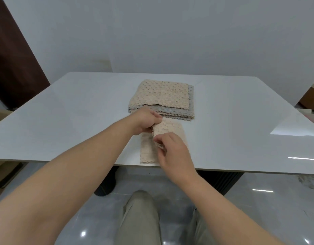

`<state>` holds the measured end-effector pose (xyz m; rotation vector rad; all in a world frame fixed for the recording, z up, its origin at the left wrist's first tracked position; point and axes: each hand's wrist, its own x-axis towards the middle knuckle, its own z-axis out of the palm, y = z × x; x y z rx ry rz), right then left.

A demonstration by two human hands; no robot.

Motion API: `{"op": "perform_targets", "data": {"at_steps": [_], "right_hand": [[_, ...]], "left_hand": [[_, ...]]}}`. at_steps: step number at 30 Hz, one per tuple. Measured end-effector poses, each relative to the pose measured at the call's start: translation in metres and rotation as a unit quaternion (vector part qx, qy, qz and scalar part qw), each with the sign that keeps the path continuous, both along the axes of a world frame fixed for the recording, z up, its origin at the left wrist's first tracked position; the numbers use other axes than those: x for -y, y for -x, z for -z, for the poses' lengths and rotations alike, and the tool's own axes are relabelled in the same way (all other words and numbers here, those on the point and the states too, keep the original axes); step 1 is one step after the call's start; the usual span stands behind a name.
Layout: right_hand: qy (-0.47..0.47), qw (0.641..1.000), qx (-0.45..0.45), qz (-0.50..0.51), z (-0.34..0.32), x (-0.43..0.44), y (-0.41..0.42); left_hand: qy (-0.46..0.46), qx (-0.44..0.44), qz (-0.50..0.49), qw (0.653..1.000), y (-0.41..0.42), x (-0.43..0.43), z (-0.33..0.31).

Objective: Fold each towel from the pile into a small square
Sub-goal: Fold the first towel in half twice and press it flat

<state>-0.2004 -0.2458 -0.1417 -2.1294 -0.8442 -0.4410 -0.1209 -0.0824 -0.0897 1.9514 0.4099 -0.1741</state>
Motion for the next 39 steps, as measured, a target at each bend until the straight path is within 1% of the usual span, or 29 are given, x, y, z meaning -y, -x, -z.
{"op": "perform_targets", "data": {"at_steps": [2,4,7,10,16,18,20,26,30,34,39], "right_hand": [[0.037,0.998,0.046,-0.003,0.006,-0.009,0.003],[0.075,0.994,0.085,0.012,0.009,-0.016,0.004],[0.095,0.990,0.106,0.011,0.013,-0.024,0.006],[0.093,0.990,0.100,-0.019,0.020,-0.027,0.005],[0.071,0.995,0.042,-0.053,0.029,-0.023,0.003],[0.062,0.996,0.036,-0.061,0.031,-0.020,0.003],[0.062,0.995,0.041,-0.066,0.033,-0.019,0.004],[0.066,0.993,0.081,-0.060,0.037,-0.018,0.004],[0.089,0.989,0.104,-0.050,0.039,-0.017,0.003],[0.109,0.988,0.097,-0.054,0.040,-0.015,0.005],[0.113,0.988,0.082,-0.070,0.040,-0.011,0.006]], "left_hand": [[-0.028,0.006,-0.009,1.000,0.003,-0.008,0.004],[-0.081,0.016,-0.016,0.996,0.006,-0.015,0.006],[-0.119,0.023,-0.028,0.992,0.006,-0.024,0.011],[-0.119,0.013,-0.044,0.992,0.007,-0.030,0.013],[-0.060,-0.016,-0.052,0.997,0.005,-0.037,0.019],[-0.043,-0.025,-0.050,0.997,0.005,-0.039,0.019],[-0.046,-0.025,-0.047,0.998,0.006,-0.040,0.019],[-0.088,0.000,-0.041,0.995,0.006,-0.040,0.023],[-0.148,0.010,-0.022,0.989,0.007,-0.040,0.024],[-0.188,0.005,-0.005,0.982,0.008,-0.040,0.023],[-0.247,-0.002,0.010,0.969,0.008,-0.039,0.022]]}}
